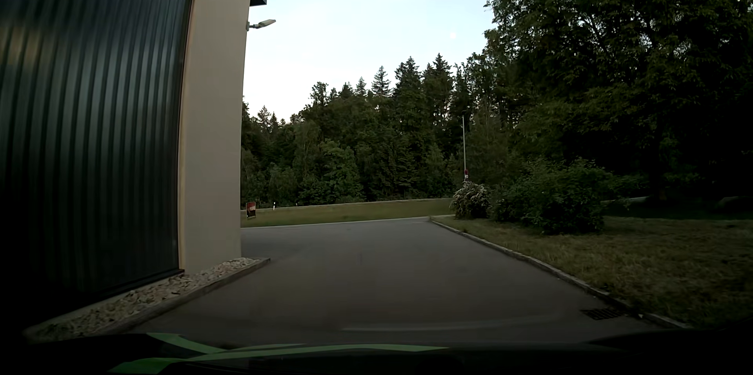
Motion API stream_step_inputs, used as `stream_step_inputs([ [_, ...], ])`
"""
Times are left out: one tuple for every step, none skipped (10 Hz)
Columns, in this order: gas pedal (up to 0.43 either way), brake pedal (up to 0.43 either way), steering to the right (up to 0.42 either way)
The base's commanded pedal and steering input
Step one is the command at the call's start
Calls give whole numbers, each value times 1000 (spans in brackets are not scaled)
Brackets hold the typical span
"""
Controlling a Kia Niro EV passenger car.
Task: Follow the waypoints while adhering to traffic rules and regulations
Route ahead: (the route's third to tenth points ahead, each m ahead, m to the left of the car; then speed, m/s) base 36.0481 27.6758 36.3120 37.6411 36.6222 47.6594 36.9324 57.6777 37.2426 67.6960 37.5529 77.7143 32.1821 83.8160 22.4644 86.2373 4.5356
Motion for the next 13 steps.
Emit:
stream_step_inputs([
  [47, 0, -21],
  [47, 0, -21],
  [47, 0, -21],
  [47, 0, -21],
  [47, 0, -21],
  [47, 0, -21],
  [47, 0, -21],
  [47, 0, -21],
  [39, 0, -20],
  [28, 0, -20],
  [20, 0, -20],
  [8, 0, -20],
  [8, 0, -20],
])
